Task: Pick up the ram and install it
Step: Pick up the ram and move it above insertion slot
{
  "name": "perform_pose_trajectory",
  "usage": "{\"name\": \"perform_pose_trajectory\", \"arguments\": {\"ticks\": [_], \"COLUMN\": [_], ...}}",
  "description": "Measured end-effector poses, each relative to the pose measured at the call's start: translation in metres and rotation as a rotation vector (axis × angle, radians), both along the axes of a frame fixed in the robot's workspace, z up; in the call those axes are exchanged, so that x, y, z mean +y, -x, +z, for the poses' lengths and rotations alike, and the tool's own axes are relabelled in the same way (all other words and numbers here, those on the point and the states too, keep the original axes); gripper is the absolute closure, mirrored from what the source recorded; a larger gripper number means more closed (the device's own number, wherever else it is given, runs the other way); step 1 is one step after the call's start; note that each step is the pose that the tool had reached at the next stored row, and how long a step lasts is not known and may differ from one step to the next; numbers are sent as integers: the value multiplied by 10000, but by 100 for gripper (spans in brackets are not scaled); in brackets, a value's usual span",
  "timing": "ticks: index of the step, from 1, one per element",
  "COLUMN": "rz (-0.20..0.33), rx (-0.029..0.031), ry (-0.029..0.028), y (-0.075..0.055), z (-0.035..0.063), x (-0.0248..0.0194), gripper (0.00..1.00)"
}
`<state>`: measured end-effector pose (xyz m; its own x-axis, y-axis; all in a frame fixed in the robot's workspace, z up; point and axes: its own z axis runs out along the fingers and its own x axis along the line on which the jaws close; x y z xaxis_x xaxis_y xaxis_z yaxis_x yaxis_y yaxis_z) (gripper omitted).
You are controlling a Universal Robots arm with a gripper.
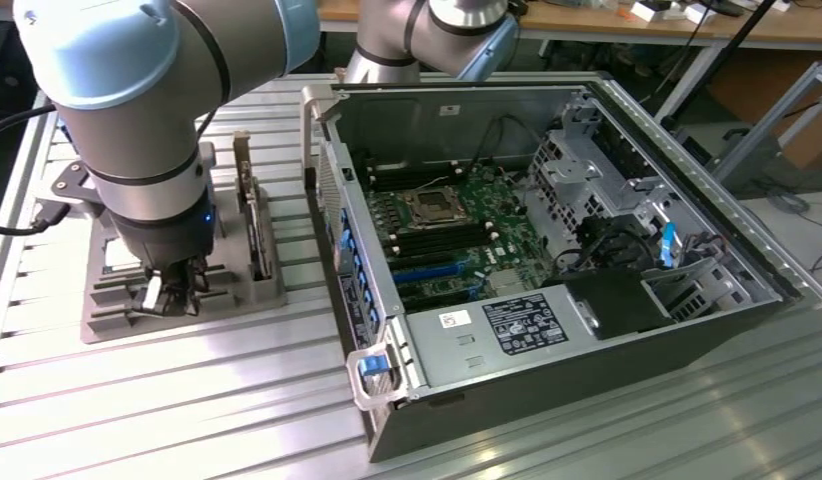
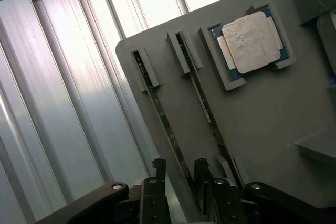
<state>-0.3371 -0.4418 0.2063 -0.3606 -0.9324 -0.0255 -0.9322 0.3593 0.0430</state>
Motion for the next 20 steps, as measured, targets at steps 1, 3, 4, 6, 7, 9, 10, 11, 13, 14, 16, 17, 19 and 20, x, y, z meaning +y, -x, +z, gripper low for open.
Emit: {"name": "perform_pose_trajectory", "arguments": {"ticks": [1, 3, 4, 6, 7, 9, 10, 11, 13, 14, 16, 17, 19, 20], "rz": [4, 56, 211, 480, 637, 859, 929, 990, 1196, 1280, 1760, 1982, 2482, 2678], "rx": [-5, -24, -66, -55, -54, -54, -52, -54, -54, -53, -54, -53, -52, -52], "ry": [-3, -6, -19, -9, -11, -12, -11, -12, -15, -18, -31, -32, -33, -34], "y": [18, 22, 21, 23, 23, 35, 41, 45, 64, 71, 92, 95, 95, 95], "z": [-10, -3, 25, 39, 39, 40, 41, 40, 40, 40, 39, 39, 35, 32], "x": [-2, 0, 1, 0, -1, -1, -1, 0, 0, -1, 0, -1, -1, -1], "gripper": [64, 64, 64, 64, 64, 64, 64, 64, 64, 64, 64, 64, 64, 64]}}
